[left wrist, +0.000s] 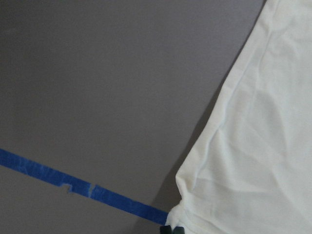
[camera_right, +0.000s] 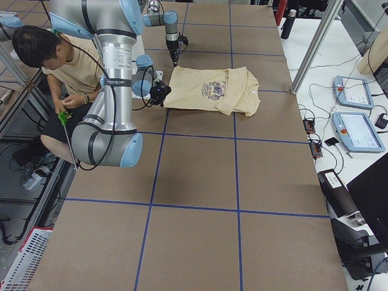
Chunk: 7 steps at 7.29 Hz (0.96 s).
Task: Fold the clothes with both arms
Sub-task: 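Grasp both hem corners with the left and right grippers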
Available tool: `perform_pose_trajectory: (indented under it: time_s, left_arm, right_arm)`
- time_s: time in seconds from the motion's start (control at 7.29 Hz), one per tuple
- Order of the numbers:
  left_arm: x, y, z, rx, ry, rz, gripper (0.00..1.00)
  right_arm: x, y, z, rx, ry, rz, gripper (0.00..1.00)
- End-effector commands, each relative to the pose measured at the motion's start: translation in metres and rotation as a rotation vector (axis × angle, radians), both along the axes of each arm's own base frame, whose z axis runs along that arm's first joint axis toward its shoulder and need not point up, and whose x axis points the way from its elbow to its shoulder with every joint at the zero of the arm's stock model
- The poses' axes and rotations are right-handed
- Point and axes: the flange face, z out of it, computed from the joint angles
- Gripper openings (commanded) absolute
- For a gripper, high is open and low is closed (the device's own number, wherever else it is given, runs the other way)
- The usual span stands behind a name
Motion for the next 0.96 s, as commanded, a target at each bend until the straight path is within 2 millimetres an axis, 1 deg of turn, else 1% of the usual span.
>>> perform_pose_trajectory:
  time_s: [0.0,0.14,0.27,0.55,0.69,0.82]
  left_arm:
    - [-0.019,0.002,-0.013,0.0,0.031,-0.002,0.0]
    - [-0.041,0.008,-0.017,-0.005,0.044,0.008,0.0]
    - [-0.054,0.019,-0.025,-0.046,0.064,0.001,0.0]
    - [-0.063,0.034,-0.039,-0.112,0.078,0.021,0.0]
    - [-0.072,0.035,-0.051,-0.135,0.103,0.013,0.0]
    - [-0.087,0.032,-0.064,-0.142,0.136,0.014,0.0]
  right_arm:
    - [0.005,0.006,-0.011,-0.005,-0.025,-0.017,0.0]
    - [0.008,0.015,-0.017,-0.028,-0.043,-0.021,0.0]
    - [0.009,0.027,-0.019,-0.048,-0.049,-0.032,0.0]
    - [0.021,0.032,-0.032,-0.049,-0.031,-0.043,0.0]
    - [0.027,0.031,-0.039,-0.051,-0.04,-0.039,0.0]
    - [0.037,0.009,-0.046,-0.048,-0.057,0.009,0.0]
